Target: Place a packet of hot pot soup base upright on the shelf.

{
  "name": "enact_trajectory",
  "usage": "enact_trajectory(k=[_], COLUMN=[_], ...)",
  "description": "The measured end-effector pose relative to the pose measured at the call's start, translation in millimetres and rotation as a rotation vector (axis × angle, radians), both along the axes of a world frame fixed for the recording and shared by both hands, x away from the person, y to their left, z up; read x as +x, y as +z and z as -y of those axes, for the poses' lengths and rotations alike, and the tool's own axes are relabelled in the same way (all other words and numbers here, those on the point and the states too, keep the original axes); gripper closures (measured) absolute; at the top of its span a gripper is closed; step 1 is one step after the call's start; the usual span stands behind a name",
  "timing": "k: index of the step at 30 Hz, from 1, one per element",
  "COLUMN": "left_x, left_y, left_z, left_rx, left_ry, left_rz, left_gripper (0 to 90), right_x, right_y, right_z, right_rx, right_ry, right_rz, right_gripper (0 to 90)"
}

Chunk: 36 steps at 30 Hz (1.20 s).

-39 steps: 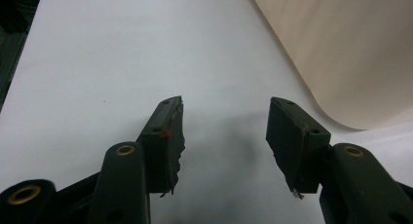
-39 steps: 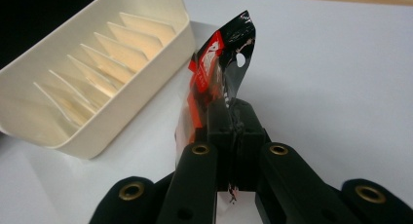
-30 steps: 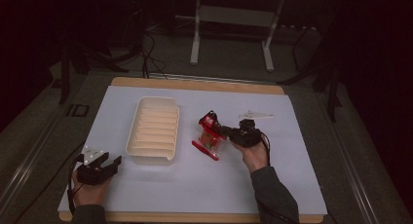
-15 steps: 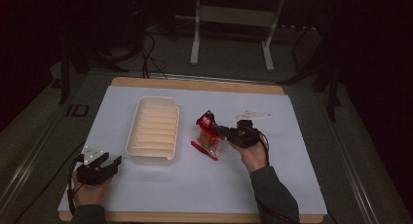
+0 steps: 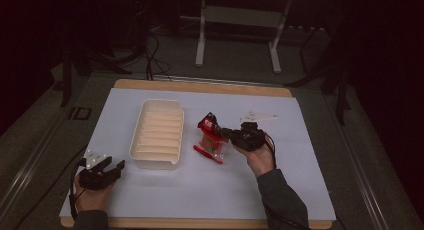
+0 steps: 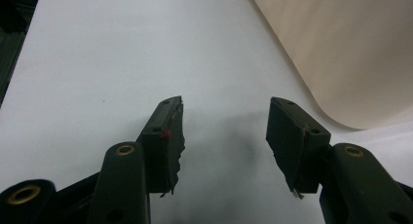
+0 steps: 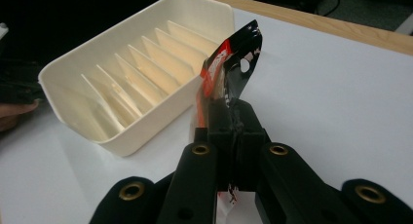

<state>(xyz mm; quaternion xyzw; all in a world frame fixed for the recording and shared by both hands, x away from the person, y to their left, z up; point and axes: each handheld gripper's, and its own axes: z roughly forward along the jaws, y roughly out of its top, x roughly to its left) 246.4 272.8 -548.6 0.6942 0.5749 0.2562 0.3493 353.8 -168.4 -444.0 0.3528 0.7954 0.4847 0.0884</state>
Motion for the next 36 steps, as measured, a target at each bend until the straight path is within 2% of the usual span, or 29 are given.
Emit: enact_trajectory(k=[9, 11, 17, 22, 36], left_x=[0.0, 0.1, 0.0, 0.1, 0.0], left_y=[0.0, 0.0, 0.0, 0.0, 0.1], left_z=[-0.1, -0.2, -0.1, -0.2, -0.3], left_rx=[0.0, 0.0, -0.001, -0.003, -0.001], left_ry=[-0.001, -0.001, -0.001, 0.0, -0.002], left_rz=[0.0, 0.0, 0.0, 0.0, -0.001], left_gripper=[48.0, 48.0, 48.0, 48.0, 48.0], right_x=[-2.4, -3.6, -3.9, -4.9, -2.5], right_y=[7.8, 10.8, 15.1, 19.2, 28.3], right_z=[-3.9, -6.2, -8.4, -10.7, -16.1], right_rx=[-0.001, -0.006, 0.009, 0.024, 0.028], right_ry=[0.038, 0.072, 0.124, 0.177, 0.238], right_rz=[0.031, 0.055, 0.076, 0.115, 0.149], right_gripper=[89.0, 89.0, 88.9, 88.9, 88.9])
